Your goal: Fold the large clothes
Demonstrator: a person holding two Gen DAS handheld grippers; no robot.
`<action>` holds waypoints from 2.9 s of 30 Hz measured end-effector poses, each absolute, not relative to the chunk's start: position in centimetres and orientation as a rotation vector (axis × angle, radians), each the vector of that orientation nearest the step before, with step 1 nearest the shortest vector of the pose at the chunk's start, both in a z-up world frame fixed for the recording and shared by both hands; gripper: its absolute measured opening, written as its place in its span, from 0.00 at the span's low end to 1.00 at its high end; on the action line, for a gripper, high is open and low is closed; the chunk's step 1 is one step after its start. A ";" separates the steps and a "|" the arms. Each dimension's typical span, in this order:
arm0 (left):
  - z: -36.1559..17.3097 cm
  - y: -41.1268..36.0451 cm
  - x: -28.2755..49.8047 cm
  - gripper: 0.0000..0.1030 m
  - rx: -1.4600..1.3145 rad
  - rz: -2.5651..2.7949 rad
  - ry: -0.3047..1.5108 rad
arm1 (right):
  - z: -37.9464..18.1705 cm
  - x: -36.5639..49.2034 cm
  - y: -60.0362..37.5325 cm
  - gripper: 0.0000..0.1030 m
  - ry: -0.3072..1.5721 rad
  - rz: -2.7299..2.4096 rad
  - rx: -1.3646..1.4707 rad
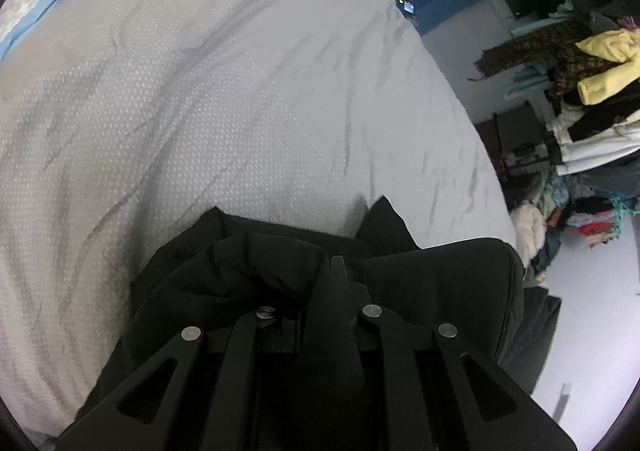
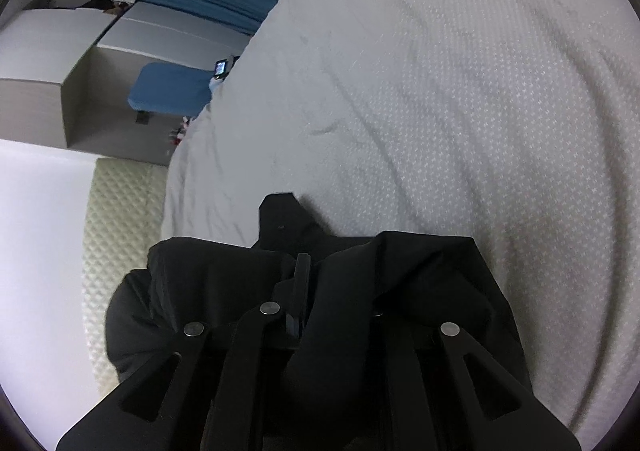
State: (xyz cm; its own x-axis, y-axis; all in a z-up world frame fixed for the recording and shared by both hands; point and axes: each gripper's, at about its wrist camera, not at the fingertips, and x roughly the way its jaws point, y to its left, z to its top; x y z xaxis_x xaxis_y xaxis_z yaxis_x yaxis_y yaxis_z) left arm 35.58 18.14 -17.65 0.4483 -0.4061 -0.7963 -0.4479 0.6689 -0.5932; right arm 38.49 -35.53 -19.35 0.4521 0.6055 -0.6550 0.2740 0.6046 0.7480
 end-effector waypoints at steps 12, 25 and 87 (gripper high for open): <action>-8.2 20.7 29.4 0.46 -0.731 0.017 1.101 | -8.2 32.8 -37.6 0.50 1.030 0.168 0.694; -0.9 13.4 23.2 0.66 -0.374 -0.066 0.768 | -1.0 28.6 -24.6 0.83 0.748 0.233 0.271; -15.3 9.3 31.4 0.68 -0.084 0.005 0.789 | -12.8 32.0 -16.8 0.98 0.606 0.270 -0.052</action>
State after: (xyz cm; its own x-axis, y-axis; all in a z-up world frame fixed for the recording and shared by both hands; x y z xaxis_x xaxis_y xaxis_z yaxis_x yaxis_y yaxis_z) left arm 31.38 9.31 -15.27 0.7045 -0.0275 -0.7092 -0.0357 0.9966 -0.0741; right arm 32.03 -16.79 -12.77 0.7880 0.2356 -0.5688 -0.2659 0.9635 0.0307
